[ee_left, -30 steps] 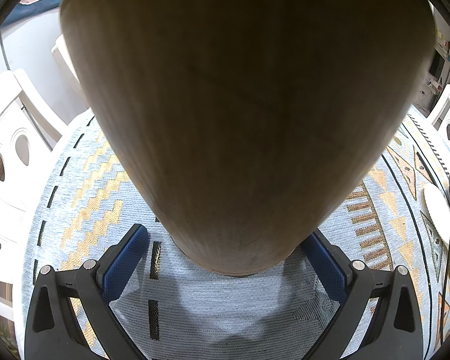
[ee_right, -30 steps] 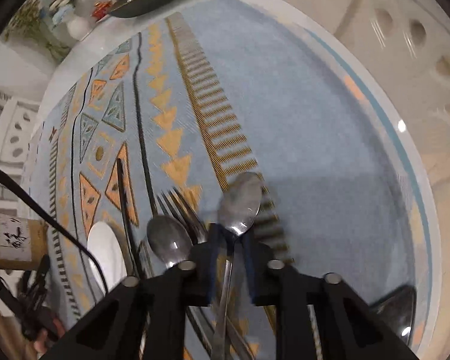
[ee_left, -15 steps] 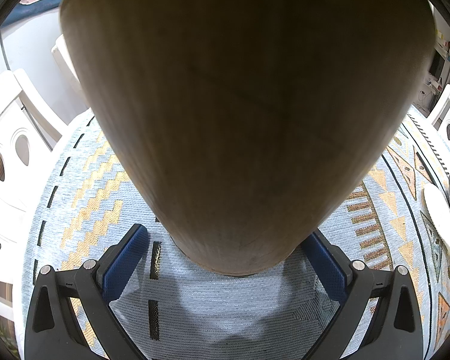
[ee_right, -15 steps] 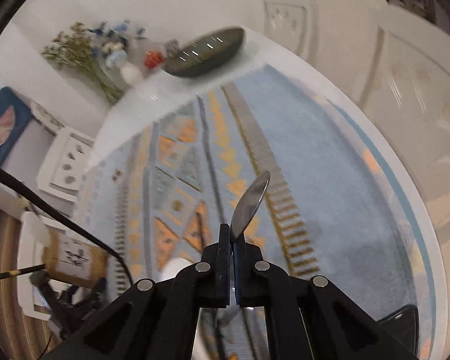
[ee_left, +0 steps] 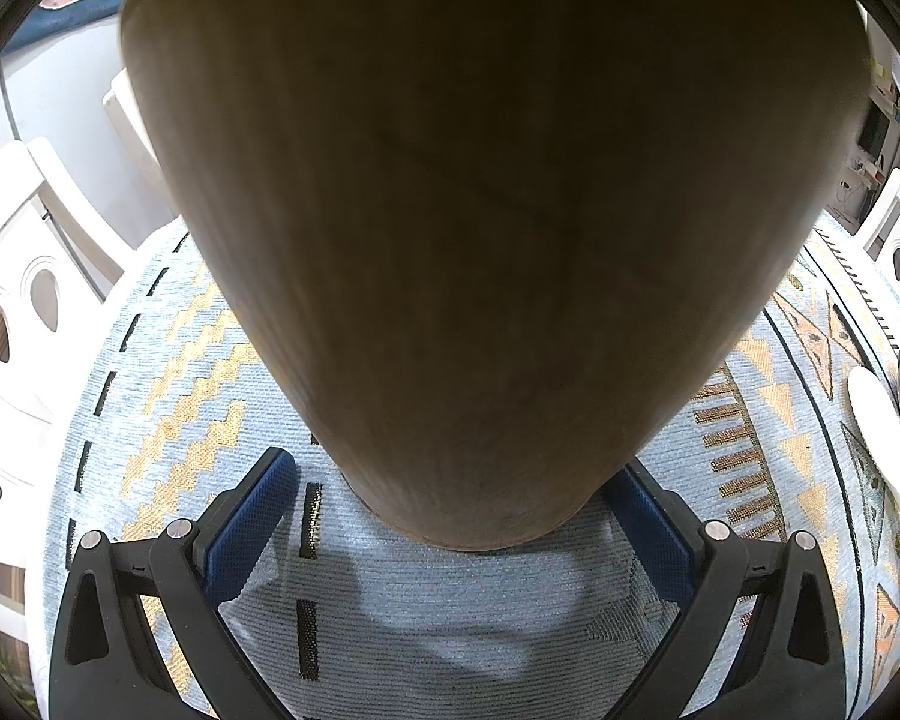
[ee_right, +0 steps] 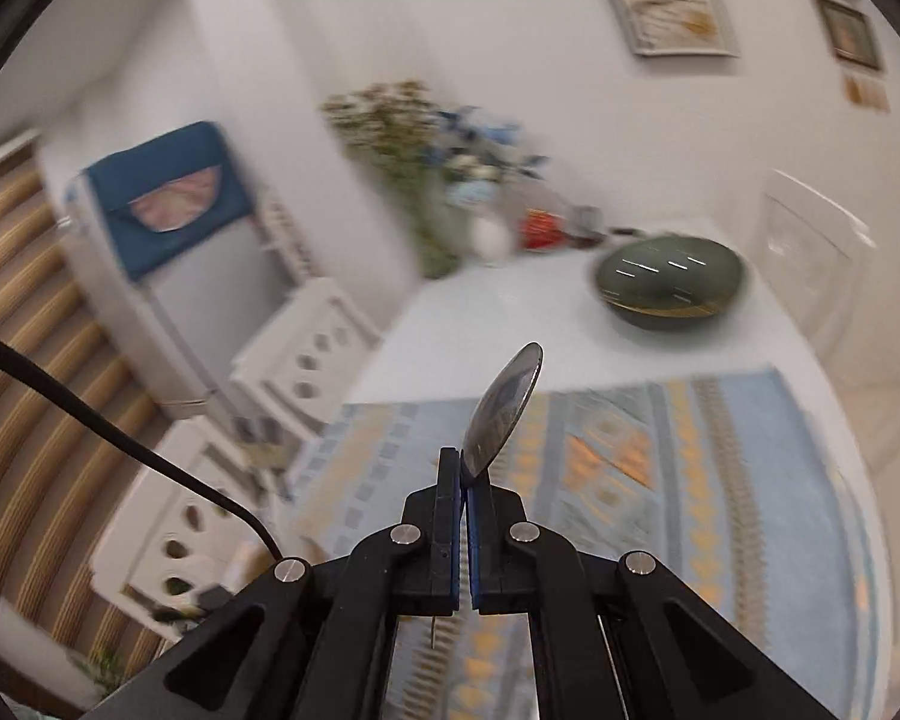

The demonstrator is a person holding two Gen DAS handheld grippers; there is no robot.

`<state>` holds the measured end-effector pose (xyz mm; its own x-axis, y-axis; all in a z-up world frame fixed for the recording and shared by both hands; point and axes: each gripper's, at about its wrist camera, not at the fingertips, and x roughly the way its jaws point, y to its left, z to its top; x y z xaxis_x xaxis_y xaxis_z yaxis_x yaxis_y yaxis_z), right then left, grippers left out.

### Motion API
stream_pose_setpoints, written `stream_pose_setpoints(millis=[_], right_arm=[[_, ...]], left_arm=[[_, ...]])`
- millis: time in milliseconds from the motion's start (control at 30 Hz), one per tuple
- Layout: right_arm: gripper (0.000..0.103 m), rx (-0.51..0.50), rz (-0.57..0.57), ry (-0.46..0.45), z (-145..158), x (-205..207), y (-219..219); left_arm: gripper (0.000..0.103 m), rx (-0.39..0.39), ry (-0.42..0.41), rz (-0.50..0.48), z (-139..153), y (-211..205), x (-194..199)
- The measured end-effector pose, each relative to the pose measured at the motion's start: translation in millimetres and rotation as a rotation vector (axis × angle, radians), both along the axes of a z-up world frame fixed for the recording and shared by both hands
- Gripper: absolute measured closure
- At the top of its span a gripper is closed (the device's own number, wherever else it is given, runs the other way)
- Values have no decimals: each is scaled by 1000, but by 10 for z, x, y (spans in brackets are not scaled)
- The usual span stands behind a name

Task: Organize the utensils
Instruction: 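Lift the silver spoon, lower it into the wooden cup, open right gripper, then return the right gripper to the utensils and grasp the black spoon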

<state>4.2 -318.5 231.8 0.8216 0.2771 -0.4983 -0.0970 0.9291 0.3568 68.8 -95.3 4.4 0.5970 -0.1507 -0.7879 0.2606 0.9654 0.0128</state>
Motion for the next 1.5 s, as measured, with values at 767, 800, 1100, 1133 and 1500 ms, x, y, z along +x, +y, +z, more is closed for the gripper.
stream_pose_setpoints(millis=[767, 800, 1100, 1133, 1500], right_arm=[[101, -80, 222, -95, -20, 340, 1164], [101, -88, 223, -97, -26, 341, 1187], [99, -120, 247, -65, -83, 407, 1290], [93, -115, 254, -47, -94, 424, 1286], [60, -67, 195, -72, 84, 301, 959]], left_arm=[[1, 0, 0, 0, 0, -3, -3], [1, 0, 0, 0, -1, -3, -2], [1, 0, 0, 0, 0, -5, -4], [1, 0, 0, 0, 0, -4, -2], [1, -3, 1, 0, 1, 4, 14]])
